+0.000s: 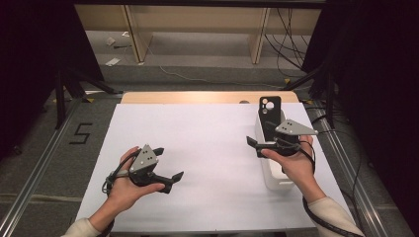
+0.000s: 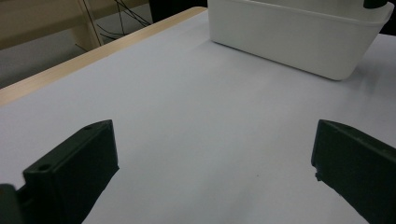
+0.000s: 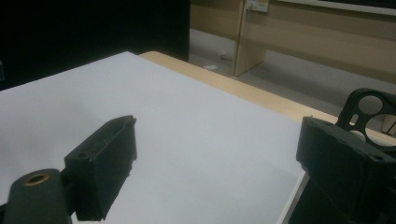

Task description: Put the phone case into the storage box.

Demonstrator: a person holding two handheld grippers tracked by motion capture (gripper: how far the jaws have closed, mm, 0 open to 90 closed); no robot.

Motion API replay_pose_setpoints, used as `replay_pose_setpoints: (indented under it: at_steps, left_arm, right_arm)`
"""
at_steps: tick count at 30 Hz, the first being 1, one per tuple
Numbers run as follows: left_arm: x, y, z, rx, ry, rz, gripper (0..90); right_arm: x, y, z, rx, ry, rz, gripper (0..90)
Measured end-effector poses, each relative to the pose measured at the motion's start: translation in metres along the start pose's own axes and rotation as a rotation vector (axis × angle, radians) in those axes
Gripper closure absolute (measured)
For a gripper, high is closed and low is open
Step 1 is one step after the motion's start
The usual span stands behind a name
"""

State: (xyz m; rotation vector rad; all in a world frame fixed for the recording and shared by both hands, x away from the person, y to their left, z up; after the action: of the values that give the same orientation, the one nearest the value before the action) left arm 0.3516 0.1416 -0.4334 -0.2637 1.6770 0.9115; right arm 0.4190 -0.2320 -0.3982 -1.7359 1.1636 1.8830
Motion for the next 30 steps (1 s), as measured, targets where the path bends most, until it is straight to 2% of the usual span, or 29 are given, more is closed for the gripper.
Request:
replay_pose_setpoints:
  at_steps: [22,30]
  left_arm:
    - [0.000,0.000,0.001,-0.001,0.001,-0.002,0.0]
    - [0.000,0.001,0.001,-0.003,0.000,-0.003,0.0]
  right_arm:
    - [0.006,0.011,0.015,-0.059,0.009,-0.010,13.9]
    - [0.009,0.016,0.017,-0.064,0.010,-0.011,14.1]
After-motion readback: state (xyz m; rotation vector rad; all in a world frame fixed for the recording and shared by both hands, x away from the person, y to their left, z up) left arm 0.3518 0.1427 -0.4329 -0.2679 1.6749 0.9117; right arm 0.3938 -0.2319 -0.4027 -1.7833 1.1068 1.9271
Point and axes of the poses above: each handheld gripper's, and its own axes: y roughly backward along the jaws, x roughly out of its underside, z roughly to its left, the point moved 2 cm from there along -y, roughly forward along the jaws, and after that the axes turned 3 degrees about y, right-handed, at the moved point
